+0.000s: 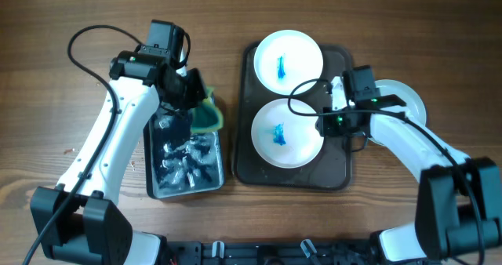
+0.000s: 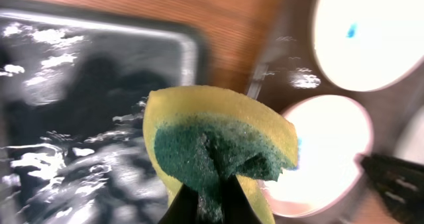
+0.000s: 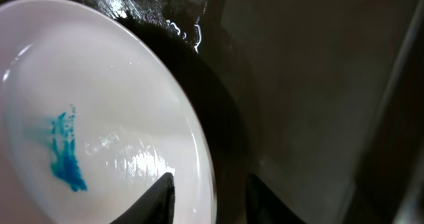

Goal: Clean dirty plates on tray and stack at the side
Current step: 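Scrub the lower blue-stained plate with the sponge in the left gripper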

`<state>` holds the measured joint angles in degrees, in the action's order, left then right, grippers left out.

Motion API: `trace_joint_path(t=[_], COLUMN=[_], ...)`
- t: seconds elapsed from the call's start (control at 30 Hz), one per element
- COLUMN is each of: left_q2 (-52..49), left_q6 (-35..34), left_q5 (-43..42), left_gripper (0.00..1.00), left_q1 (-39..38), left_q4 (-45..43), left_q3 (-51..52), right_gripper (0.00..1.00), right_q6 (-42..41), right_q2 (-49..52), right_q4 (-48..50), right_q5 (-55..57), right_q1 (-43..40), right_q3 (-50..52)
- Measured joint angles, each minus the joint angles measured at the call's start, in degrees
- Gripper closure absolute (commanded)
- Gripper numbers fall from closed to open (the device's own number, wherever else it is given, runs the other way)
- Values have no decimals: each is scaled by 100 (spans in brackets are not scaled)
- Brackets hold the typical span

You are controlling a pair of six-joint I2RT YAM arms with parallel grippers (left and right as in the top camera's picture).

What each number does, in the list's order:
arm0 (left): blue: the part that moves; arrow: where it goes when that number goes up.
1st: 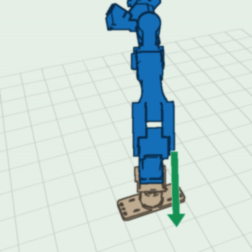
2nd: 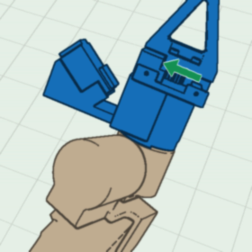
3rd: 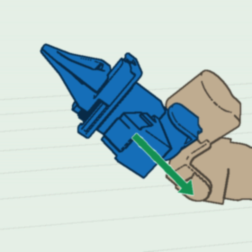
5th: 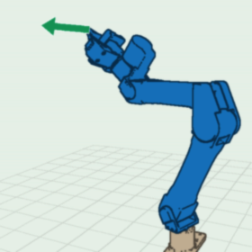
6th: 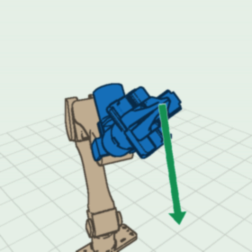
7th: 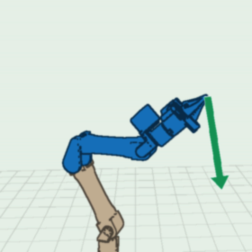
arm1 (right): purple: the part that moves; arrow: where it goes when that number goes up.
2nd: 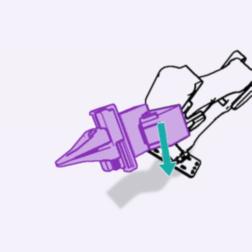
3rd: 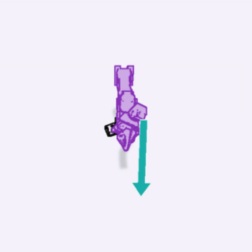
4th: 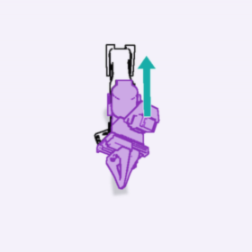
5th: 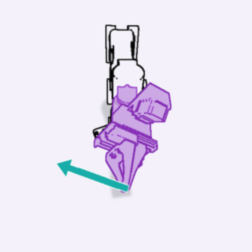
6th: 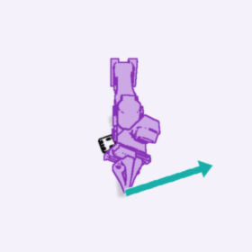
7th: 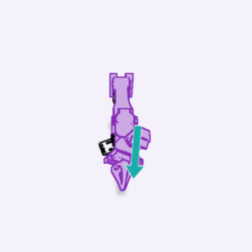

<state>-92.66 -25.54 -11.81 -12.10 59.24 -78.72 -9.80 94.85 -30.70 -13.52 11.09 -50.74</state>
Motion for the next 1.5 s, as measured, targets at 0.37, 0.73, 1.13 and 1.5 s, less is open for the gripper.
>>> trace_joint_path(t=[0.37, 0.73, 1.13, 1.5], left_q2=[-306, -2203, -2540, -2474], left_q6=[-184, -695, -782, -730], left_q5=[-577, -566, 1034, 907], left_gripper=[96, 96, 96, 96], left_q1=[-1139, -2334, -2647, -2352], left_q4=[-1375, -2695, -1744, -1690], left_q3=[-11, -20, -339, -269], right_gripper=[96, 96, 96, 96], right_q6=[-85, -149, -151, -192], right_q2=[407, 407, 407, 422], right_q4=[278, 258, 179, 162], right_q5=[-234, -232, -238, -319], right_q1=[7, 9, 17, 81], right_q3=[0, -2, -17, -28])
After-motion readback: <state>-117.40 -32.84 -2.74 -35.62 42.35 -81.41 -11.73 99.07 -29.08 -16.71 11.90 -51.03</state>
